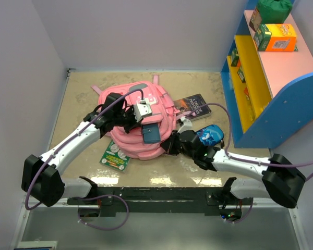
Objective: Pack the student bag
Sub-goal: Place the stationery in the student bag.
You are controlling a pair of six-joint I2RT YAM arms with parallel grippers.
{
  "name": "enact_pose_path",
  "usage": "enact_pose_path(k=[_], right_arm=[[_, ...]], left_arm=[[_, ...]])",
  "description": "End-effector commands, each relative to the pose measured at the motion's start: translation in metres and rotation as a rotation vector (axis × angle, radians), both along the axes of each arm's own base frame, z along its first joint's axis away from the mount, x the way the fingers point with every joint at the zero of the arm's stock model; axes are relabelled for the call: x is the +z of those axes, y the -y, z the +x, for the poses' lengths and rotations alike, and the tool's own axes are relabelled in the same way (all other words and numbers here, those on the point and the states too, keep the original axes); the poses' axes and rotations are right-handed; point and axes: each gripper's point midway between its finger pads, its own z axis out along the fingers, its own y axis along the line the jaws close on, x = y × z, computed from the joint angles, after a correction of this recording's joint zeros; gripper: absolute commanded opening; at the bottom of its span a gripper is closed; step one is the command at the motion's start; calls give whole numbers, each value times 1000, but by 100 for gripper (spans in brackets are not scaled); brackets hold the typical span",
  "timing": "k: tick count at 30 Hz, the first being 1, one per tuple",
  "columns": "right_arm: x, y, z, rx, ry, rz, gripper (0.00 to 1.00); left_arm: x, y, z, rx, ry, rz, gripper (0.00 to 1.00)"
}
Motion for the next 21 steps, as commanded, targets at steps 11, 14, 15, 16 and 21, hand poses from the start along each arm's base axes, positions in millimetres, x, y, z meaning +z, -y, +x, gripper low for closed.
enact_pose_path(k=[11, 14, 15, 16, 21], right_arm=[[34, -40, 35, 27, 131, -38, 0], [42, -49, 46, 24, 160, -48, 0], [44, -52, 48, 32, 168, -50, 0], [47, -59, 52, 36, 172, -47, 0], [49, -72, 64, 30, 188, -46, 0]], left_arm=[[38, 22, -2, -86, 76, -108, 0], [37, 22, -4, -96, 68, -106, 0], [36, 23, -5, -101, 66, -105, 0], [35, 23, -5, -103, 63, -102, 0], [30, 22, -10, -114, 44, -98, 0]])
